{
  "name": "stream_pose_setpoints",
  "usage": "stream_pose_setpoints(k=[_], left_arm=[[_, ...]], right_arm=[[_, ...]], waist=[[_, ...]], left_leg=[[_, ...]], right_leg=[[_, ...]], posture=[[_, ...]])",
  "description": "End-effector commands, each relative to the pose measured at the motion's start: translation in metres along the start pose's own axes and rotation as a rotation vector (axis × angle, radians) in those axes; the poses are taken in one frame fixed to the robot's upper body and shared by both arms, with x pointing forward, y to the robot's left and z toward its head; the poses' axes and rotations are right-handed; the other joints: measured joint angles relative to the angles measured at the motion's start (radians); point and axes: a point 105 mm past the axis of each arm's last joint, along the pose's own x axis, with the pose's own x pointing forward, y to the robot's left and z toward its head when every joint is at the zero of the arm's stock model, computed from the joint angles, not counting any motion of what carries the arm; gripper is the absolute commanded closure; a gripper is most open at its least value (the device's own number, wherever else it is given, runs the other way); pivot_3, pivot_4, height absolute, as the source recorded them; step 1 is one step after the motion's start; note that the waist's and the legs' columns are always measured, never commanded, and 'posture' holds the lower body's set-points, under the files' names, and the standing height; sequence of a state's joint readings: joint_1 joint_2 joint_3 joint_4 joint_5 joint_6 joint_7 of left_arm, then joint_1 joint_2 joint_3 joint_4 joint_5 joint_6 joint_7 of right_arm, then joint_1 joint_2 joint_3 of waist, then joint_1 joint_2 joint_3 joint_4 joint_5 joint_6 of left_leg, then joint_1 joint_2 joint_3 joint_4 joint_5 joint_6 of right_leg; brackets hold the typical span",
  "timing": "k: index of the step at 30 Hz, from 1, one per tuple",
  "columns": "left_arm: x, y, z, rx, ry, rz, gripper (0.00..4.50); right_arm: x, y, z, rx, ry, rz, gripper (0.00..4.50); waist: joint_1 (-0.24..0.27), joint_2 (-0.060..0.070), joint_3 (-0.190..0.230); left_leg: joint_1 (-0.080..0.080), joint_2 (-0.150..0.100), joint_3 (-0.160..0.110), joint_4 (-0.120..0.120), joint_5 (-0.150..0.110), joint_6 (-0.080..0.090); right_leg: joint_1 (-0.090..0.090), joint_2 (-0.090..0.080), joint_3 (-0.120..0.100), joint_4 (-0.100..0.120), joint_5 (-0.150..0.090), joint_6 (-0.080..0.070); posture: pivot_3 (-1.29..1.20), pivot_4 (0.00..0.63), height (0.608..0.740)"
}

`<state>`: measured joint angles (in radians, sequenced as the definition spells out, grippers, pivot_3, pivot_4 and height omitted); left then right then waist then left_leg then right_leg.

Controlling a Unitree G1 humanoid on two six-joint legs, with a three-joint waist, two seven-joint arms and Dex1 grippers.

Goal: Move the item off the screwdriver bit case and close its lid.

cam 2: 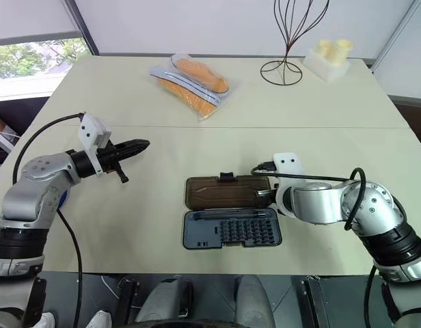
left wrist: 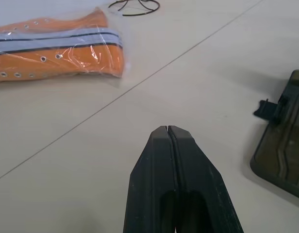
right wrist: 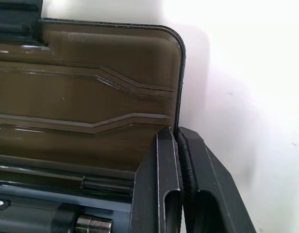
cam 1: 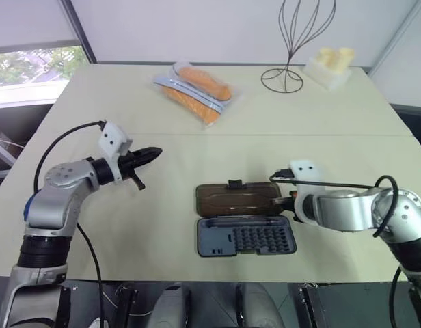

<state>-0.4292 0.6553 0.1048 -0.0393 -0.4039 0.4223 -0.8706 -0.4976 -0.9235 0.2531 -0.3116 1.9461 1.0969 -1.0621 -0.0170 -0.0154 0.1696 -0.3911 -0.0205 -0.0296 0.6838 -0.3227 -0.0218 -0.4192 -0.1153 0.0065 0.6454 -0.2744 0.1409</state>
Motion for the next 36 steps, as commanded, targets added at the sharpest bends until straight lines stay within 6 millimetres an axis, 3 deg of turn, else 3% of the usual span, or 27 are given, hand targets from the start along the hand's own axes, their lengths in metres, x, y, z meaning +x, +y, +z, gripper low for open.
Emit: stream_pose_setpoints(k=[1,2,5,7,12,16,20,24,29,36], left_arm=[[-0.002,0.001,0.012,0.044,-0.032,0.007,4.5],[-0.002,0.001,0.012,0.043,-0.032,0.008,4.5],[-0.003,0.001,0.011,0.041,-0.03,0.009,4.5],[-0.003,0.001,0.011,0.04,-0.029,0.01,4.5],[-0.004,0.0,0.011,0.037,-0.029,0.007,4.5],[-0.004,-0.01,0.017,-0.009,-0.068,-0.051,4.5],[-0.002,-0.032,0.031,-0.072,-0.114,-0.178,4.5],[0.002,-0.064,0.029,-0.107,-0.092,-0.332,4.5],[0.013,-0.097,0.018,-0.138,-0.044,-0.478,4.5],[0.023,-0.134,-0.006,-0.16,0.036,-0.649,4.5]], right_arm=[[-0.005,0.002,0.005,-0.013,-0.022,0.017,4.44],[-0.004,0.002,0.005,-0.013,-0.019,0.015,4.44],[-0.004,0.0,0.004,-0.015,-0.018,0.008,3.59],[-0.005,-0.001,0.005,-0.017,-0.022,0.005,2.73],[-0.006,-0.003,0.009,-0.026,-0.041,0.001,0.07],[-0.014,0.002,0.029,-0.113,-0.148,0.021,0.02],[-0.025,0.008,0.06,-0.184,-0.304,0.067,0.02],[-0.036,0.012,0.091,-0.206,-0.477,0.127,0.02],[-0.035,0.021,0.102,-0.283,-0.576,0.218,0.02],[-0.02,0.024,0.101,-0.45,-0.587,0.253,0.02]], waist=[[0.001,0.0,0.0],[0.001,0.0,0.0],[0.001,0.0,0.0],[0.001,0.0,0.0],[0.001,0.0,0.0],[-0.001,0.0,0.0],[0.001,0.0,0.0],[0.001,0.0,0.0],[0.002,0.0,0.0],[0.002,0.0,0.0]], left_leg=[[0.0,0.0,0.0,0.0,0.0,0.0],[0.0,0.0,0.0,0.0,0.0,0.0],[0.0,0.0,0.0,0.0,0.0,0.0],[0.0,0.0,0.0,0.0,0.0,0.0],[0.0,0.0,0.0,0.0,0.0,0.0],[0.0,0.0,0.0,0.0,0.0,0.0],[0.0,0.0,0.0,0.0,0.0,0.0],[-0.001,0.0,0.0,0.0,0.0,0.0],[-0.001,-0.001,0.0,0.0,0.0,0.0],[-0.001,-0.001,0.0,0.0,0.0,0.0]], right_leg=[[0.0,0.0,0.0,0.0,0.0,0.0],[0.0,0.0,0.0,0.0,0.0,0.0],[0.0,0.0,0.0,0.0,0.0,0.0],[0.0,0.0,0.0,0.0,0.0,0.0],[0.0,0.0,0.0,0.0,0.0,0.0],[0.0,0.0,0.0,0.0,0.0,0.0],[0.0,0.0,0.0,0.0,0.0,0.0],[0.0,0.0,0.0,-0.001,0.0,0.0],[0.0,0.0,0.0,0.0,0.0,0.0],[-0.001,0.0,0.0,0.0,0.0,0.0]], posture=[[0.0,0.15,0.74],[0.0,0.15,0.74],[0.0,0.15,0.74],[0.0,0.15,0.74],[0.0,0.15,0.74],[0.0,0.15,0.74],[0.0,0.15,0.74],[0.0,0.15,0.74],[0.0,0.15,0.74],[0.0,0.15,0.74]])
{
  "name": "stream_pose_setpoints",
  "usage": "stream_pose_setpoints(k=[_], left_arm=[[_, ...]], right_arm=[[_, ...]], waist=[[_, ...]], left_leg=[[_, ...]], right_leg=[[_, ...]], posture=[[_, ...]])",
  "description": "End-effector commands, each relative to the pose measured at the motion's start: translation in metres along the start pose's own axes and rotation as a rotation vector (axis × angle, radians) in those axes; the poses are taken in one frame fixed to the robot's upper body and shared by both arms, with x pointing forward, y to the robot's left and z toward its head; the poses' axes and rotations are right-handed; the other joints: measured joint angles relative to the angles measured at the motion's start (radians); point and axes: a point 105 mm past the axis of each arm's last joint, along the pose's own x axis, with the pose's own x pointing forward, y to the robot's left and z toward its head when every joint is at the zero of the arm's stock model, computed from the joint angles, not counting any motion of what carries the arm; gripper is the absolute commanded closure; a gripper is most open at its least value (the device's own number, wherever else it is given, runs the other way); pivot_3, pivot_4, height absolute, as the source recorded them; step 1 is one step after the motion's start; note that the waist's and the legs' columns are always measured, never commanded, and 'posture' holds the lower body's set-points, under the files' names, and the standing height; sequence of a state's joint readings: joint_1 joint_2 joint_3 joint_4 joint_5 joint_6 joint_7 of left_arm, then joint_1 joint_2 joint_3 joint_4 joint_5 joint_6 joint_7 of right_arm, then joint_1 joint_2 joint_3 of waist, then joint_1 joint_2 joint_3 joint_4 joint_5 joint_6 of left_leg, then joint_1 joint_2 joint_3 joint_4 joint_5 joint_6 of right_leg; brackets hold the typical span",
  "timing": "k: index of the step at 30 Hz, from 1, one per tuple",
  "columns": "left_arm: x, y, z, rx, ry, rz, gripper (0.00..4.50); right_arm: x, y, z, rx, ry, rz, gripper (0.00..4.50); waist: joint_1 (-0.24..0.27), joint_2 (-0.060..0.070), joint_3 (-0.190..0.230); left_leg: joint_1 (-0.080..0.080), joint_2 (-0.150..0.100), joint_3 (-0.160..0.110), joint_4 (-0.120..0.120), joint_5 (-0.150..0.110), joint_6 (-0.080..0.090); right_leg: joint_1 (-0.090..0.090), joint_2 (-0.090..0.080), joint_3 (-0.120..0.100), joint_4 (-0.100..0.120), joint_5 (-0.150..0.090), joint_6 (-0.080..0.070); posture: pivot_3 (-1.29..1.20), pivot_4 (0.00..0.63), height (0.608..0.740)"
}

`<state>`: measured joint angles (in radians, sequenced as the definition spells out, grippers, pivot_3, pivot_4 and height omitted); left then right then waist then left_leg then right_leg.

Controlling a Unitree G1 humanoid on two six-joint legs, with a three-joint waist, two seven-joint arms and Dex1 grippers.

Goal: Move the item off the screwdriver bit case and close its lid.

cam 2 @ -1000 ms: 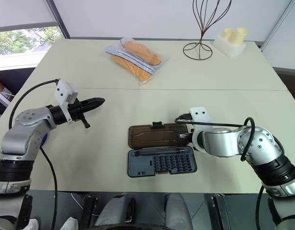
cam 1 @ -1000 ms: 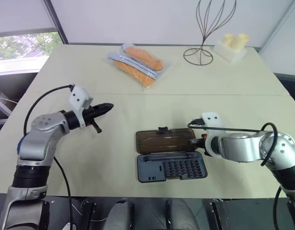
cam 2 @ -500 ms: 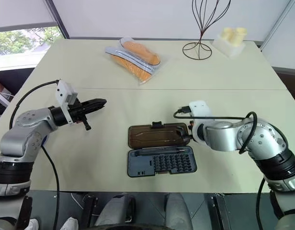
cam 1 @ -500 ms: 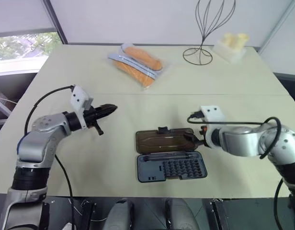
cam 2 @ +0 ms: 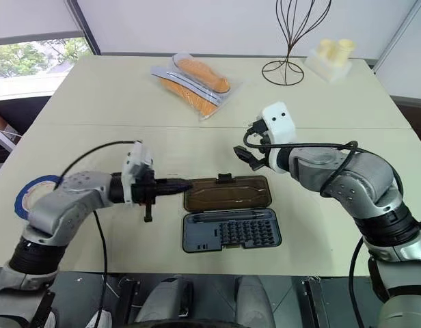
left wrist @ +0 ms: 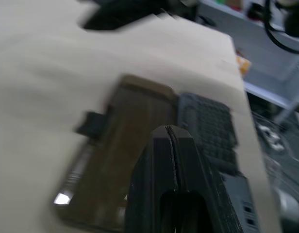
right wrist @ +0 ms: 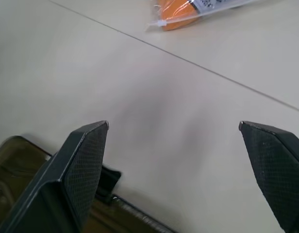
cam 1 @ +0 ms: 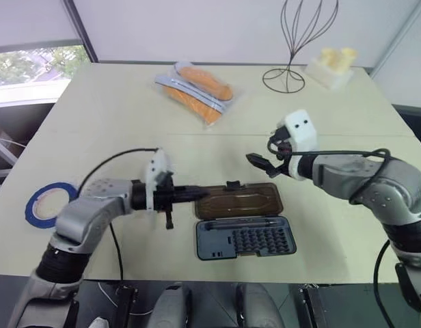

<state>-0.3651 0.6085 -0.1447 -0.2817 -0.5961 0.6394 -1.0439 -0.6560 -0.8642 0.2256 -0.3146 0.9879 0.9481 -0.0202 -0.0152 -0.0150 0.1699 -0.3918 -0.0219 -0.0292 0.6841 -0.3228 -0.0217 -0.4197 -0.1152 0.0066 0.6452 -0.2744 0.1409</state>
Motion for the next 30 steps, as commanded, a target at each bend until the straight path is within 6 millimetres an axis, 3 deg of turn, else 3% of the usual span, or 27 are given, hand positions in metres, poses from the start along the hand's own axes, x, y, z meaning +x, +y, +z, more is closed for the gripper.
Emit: stream_pose_setpoints(k=[1,12,25,30], left_arm=[[0.009,-0.012,-0.005,0.031,0.031,-0.08,4.5],[0.003,-0.025,-0.033,0.008,0.14,-0.182,4.5],[0.013,-0.024,-0.052,0.006,0.182,-0.19,4.5],[0.011,-0.025,-0.051,0.001,0.18,-0.18,4.5]], right_arm=[[0.003,0.0,0.004,-0.098,-0.034,0.028,0.02],[0.018,0.011,-0.002,-0.126,-0.037,0.105,0.02],[0.022,-0.02,-0.007,-0.182,-0.01,0.04,0.02],[0.024,-0.016,-0.008,-0.2,0.004,0.054,0.02]], waist=[[0.0,0.0,0.0],[-0.001,0.0,0.0],[0.0,0.0,0.0],[-0.004,0.0,0.0]], left_leg=[[0.0,0.0,0.0,0.0,0.0,0.0],[0.0,0.0,0.0,0.0,0.0,0.0],[0.0,0.0,0.0,0.0,0.0,0.0],[0.0,0.0,0.0,0.0,0.0,0.0]], right_leg=[[0.0,0.0,0.0,0.0,0.0,0.0],[0.0,0.0,0.0,0.0,0.0,0.0],[0.0,0.0,0.0,0.001,0.0,0.0],[0.0,0.0,0.0,0.001,0.0,0.0]], posture=[[0.0,0.15,0.74],[0.0,0.15,0.74],[0.0,0.15,0.74],[0.0,0.15,0.74]])
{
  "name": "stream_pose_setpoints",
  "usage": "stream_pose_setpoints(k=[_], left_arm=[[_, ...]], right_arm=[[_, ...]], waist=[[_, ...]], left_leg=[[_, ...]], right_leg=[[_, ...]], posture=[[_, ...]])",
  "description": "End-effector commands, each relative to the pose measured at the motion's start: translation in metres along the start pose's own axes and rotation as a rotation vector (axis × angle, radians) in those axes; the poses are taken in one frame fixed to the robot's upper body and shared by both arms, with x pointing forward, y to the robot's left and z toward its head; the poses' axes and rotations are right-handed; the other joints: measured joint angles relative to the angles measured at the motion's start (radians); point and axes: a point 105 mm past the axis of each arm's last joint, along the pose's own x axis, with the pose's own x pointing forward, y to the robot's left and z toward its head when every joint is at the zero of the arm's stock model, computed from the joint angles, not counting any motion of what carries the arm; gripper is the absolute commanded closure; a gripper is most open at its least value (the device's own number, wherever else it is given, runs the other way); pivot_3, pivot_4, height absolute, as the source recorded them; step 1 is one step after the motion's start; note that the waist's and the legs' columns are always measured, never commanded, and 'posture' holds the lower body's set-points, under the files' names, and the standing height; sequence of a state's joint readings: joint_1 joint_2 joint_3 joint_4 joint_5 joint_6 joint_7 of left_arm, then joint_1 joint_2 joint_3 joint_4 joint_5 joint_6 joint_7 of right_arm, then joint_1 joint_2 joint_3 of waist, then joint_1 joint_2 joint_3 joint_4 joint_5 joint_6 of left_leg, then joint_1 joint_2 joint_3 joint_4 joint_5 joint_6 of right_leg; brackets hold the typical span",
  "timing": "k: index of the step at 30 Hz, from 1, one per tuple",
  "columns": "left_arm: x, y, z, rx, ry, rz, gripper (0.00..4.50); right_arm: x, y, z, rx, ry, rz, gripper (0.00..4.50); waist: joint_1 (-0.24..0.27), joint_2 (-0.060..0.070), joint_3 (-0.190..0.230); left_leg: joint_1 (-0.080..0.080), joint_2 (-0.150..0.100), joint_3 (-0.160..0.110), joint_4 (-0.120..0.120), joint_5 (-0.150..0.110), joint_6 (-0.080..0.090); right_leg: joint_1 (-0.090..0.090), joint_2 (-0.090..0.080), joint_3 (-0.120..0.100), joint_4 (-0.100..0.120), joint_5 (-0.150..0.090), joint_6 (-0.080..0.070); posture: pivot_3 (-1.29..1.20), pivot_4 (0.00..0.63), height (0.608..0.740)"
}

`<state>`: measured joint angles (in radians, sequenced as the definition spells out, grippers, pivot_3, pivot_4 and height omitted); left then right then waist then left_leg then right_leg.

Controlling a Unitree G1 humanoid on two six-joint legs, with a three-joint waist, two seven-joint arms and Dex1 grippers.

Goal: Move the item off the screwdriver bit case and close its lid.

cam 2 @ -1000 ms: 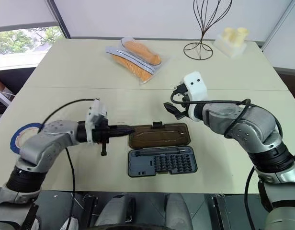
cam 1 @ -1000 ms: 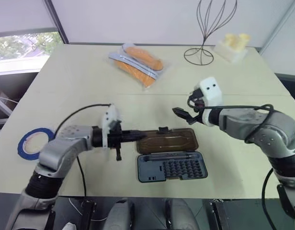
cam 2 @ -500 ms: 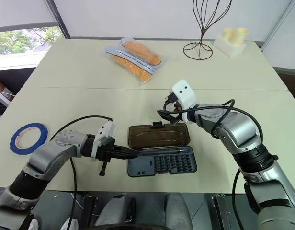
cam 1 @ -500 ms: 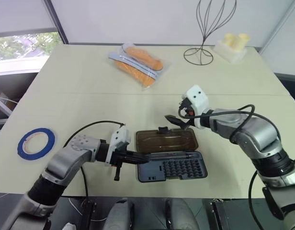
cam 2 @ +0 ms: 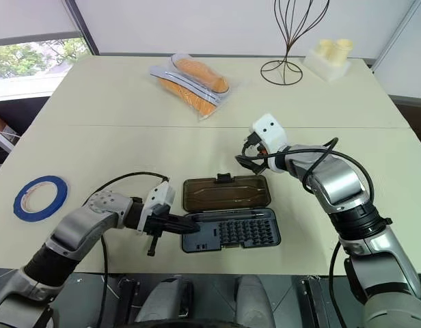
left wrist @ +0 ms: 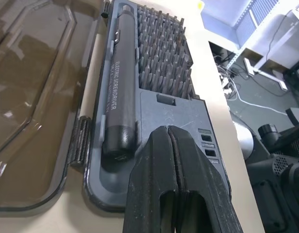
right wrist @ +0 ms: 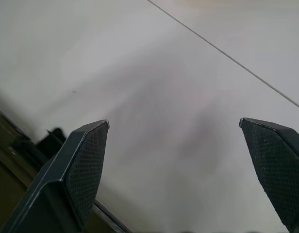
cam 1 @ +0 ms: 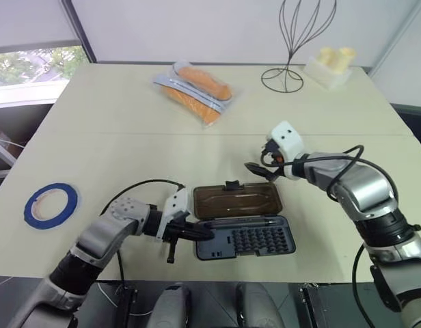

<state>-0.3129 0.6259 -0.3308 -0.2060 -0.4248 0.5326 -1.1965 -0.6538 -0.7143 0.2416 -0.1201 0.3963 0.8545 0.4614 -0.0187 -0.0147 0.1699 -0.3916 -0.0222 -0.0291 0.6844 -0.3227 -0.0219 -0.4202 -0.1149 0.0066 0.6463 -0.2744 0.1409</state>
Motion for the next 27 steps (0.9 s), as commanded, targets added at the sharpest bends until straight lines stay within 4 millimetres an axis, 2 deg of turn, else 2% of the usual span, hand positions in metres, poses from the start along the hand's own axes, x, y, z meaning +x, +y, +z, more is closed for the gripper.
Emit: stream_pose_setpoints(k=[1,6,9,18,24,27], left_arm=[[-0.002,-0.004,0.004,0.024,-0.009,-0.005,4.5],[0.0,-0.007,-0.004,0.023,0.018,0.018,4.5],[-0.001,-0.005,-0.008,0.027,0.033,0.032,4.5],[-0.002,-0.003,-0.007,0.033,0.035,0.041,4.5],[0.001,-0.003,-0.007,0.037,0.034,0.033,4.5],[0.002,-0.003,-0.007,0.039,0.033,0.031,4.5]], right_arm=[[-0.005,-0.003,0.018,-0.041,-0.059,-0.006,0.02],[-0.001,-0.003,0.028,-0.153,-0.066,0.051,0.02],[-0.002,-0.002,0.022,-0.275,-0.037,0.104,0.02],[-0.009,-0.005,0.012,-0.427,0.029,0.262,0.02],[-0.012,-0.011,0.011,-0.463,0.049,0.311,0.02],[-0.011,-0.006,0.008,-0.47,0.056,0.351,0.02]], waist=[[0.0,0.0,0.0],[0.001,0.0,0.0],[0.001,0.0,0.0],[0.002,0.0,0.0],[0.002,0.0,0.0],[0.002,0.0,0.0]], left_leg=[[0.0,0.0,0.0,0.0,0.0,0.0],[0.0,0.0,0.0,0.0,0.0,0.0],[0.0,0.0,0.0,0.0,0.0,0.0],[0.0,0.0,0.0,0.0,0.0,0.0],[0.0,0.0,0.0,0.0,0.001,-0.002],[0.0,0.0,0.0,0.0,0.002,-0.003]], right_leg=[[0.0,0.0,0.0,0.0,0.0,0.0],[0.0,0.0,0.0,0.0,0.0,0.0],[0.0,0.0,0.0,0.0,0.0,0.0],[0.0,0.0,0.0,0.0,0.0,0.0],[0.0,0.0,0.0,0.0,0.0,0.0],[0.0,0.0,0.0,0.0,0.0,0.0]], posture=[[0.0,0.15,0.74],[0.0,0.15,0.74],[0.0,0.15,0.74],[0.0,0.15,0.74],[0.0,0.15,0.74],[0.0,0.15,0.74]])
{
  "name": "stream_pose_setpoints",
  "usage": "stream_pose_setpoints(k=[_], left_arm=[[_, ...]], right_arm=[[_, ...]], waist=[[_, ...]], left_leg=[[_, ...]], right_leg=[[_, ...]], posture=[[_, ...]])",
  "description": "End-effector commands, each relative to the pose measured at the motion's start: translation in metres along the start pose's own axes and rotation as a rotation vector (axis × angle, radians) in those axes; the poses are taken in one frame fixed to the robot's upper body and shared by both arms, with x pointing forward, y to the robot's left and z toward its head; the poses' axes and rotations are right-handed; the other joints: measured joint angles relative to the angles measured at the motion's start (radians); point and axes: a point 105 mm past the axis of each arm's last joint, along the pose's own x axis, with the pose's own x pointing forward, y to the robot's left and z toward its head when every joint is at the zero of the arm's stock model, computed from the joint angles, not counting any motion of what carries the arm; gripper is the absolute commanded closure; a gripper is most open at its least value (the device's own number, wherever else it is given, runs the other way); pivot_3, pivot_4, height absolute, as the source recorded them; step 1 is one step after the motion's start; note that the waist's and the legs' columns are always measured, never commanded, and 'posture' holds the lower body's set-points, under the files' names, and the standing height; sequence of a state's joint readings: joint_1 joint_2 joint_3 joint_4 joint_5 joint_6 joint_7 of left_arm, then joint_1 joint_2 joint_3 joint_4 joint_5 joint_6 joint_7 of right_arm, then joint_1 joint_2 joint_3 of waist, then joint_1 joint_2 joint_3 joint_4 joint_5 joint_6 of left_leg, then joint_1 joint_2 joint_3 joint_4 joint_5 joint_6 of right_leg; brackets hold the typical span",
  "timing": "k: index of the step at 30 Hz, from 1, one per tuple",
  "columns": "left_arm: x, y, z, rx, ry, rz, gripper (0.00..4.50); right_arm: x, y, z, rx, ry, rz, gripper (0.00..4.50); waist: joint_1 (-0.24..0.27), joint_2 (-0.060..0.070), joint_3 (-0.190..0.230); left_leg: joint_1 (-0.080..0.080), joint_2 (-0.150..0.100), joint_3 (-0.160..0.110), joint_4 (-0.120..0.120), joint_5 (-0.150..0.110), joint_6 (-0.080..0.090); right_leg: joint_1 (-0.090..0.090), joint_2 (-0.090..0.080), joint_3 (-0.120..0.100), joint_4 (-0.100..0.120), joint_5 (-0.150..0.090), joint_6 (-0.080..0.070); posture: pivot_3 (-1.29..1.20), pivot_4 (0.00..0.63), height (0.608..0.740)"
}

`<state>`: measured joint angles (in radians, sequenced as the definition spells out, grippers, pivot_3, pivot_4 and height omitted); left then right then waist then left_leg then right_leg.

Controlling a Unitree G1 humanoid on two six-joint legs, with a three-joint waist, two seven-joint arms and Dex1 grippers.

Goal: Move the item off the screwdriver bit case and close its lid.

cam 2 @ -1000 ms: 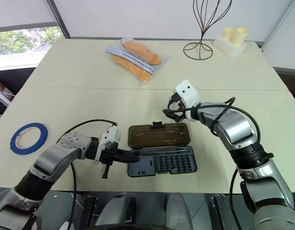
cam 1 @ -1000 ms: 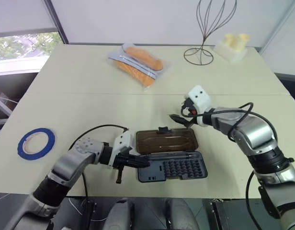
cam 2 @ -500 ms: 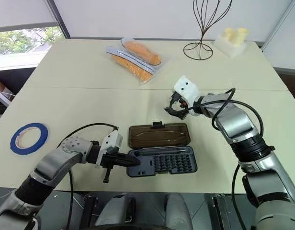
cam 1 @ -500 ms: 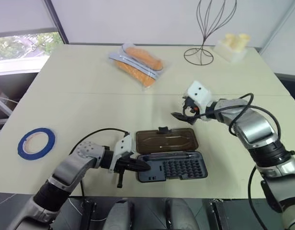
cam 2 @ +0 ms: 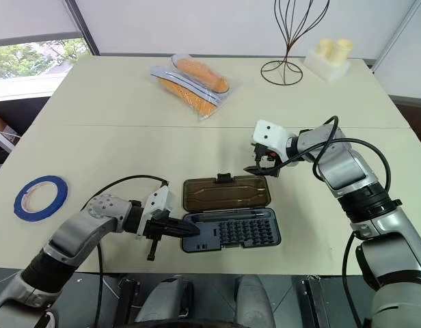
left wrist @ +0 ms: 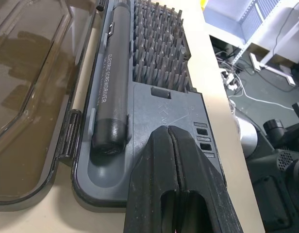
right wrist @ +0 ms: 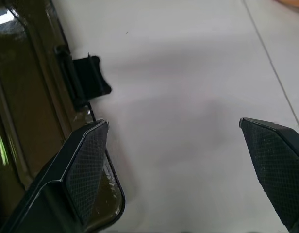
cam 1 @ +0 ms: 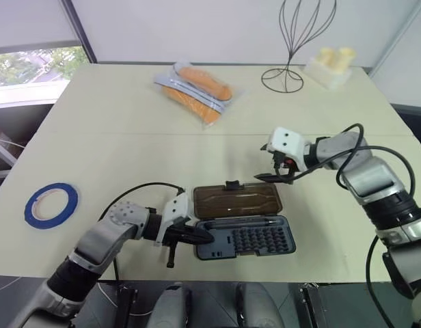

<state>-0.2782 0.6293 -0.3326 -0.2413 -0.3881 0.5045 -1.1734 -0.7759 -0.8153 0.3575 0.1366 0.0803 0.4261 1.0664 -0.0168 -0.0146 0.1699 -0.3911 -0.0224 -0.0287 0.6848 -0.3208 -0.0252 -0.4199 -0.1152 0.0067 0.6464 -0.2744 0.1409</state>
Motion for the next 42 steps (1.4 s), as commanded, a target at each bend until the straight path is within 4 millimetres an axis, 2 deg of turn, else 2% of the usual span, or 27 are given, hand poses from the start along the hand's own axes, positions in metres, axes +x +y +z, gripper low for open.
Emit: stream_pose_setpoints(k=[1,14,27,29,31,33,34,37,39,42], left_arm=[[0.001,0.001,-0.003,0.004,0.016,0.005,4.5],[0.001,-0.001,-0.003,0.01,0.017,0.008,4.5],[0.001,-0.003,-0.003,0.009,0.016,0.017,4.5],[0.001,-0.004,-0.003,0.009,0.016,0.017,4.5],[0.001,-0.005,-0.002,0.011,0.016,0.019,4.5],[0.001,-0.005,-0.002,0.013,0.016,0.021,4.5],[0.001,-0.006,-0.002,0.014,0.016,0.021,4.5],[0.001,-0.006,-0.001,0.016,0.016,0.025,4.5],[0.001,-0.005,-0.001,0.018,0.016,0.027,4.5],[0.001,-0.004,0.001,0.02,0.011,0.037,4.5]], right_arm=[[-0.005,-0.002,0.011,-0.052,-0.025,0.014,0.02],[0.021,0.016,0.001,-0.005,-0.026,0.076,0.02],[0.035,0.016,-0.019,0.031,0.013,0.095,0.02],[0.037,0.017,-0.021,0.031,0.019,0.106,0.54],[0.038,0.021,-0.023,0.029,0.025,0.126,1.39],[0.039,0.024,-0.026,0.028,0.035,0.142,2.47],[0.04,0.026,-0.028,0.027,0.039,0.151,2.86],[0.042,0.03,-0.033,0.024,0.055,0.173,4.45],[0.043,0.033,-0.034,0.017,0.06,0.19,4.45],[0.046,0.042,-0.038,-0.009,0.077,0.23,4.45]], waist=[[0.0,0.0,0.0],[0.0,0.0,0.0],[-0.002,0.0,0.0],[-0.002,0.0,0.0],[-0.002,0.0,0.0],[-0.003,0.0,0.0],[-0.004,0.0,0.0],[-0.005,0.0,0.0],[-0.005,-0.001,-0.001],[-0.005,0.0,-0.001]], left_leg=[[0.0,0.0,0.0,0.0,0.0,0.0],[0.0,0.0,0.0,0.0,0.001,-0.002],[0.001,0.0,0.0,0.0,0.002,-0.003],[0.002,0.0,0.0,0.0,0.002,-0.003],[0.002,0.0,0.0,0.0,0.002,-0.003],[0.003,0.0,0.0,0.0,0.002,-0.003],[0.004,0.0,0.0,0.0,0.002,-0.003],[0.013,0.0,0.0,0.0,-0.001,0.002],[0.02,0.001,-0.001,0.0,-0.002,0.003],[0.021,0.001,-0.001,0.0,-0.002,0.003]], right_leg=[[0.0,0.0,0.0,0.0,0.0,0.0],[0.0,0.0,0.0,0.0,0.0,0.0],[0.001,0.0,0.0,0.001,0.0,0.0],[0.002,0.0,0.0,0.001,0.0,0.0],[0.002,0.0,0.0,0.001,0.0,0.0],[0.003,0.0,0.0,0.001,0.0,0.0],[0.004,0.0,0.0,0.0,0.0,0.0],[0.012,0.0,0.0,0.0,0.0,0.0],[0.02,0.001,0.0,-0.001,0.0,-0.001],[0.021,0.002,0.0,-0.001,0.0,-0.001]], posture=[[0.0,0.15,0.74],[0.0,0.15,0.74],[0.0,0.15,0.74],[0.0,0.15,0.74],[0.0,0.15,0.74],[0.0,0.15,0.74],[0.0,0.15,0.74],[0.0,0.15,0.74],[0.0,0.15,0.74],[0.0,0.15,0.74]])
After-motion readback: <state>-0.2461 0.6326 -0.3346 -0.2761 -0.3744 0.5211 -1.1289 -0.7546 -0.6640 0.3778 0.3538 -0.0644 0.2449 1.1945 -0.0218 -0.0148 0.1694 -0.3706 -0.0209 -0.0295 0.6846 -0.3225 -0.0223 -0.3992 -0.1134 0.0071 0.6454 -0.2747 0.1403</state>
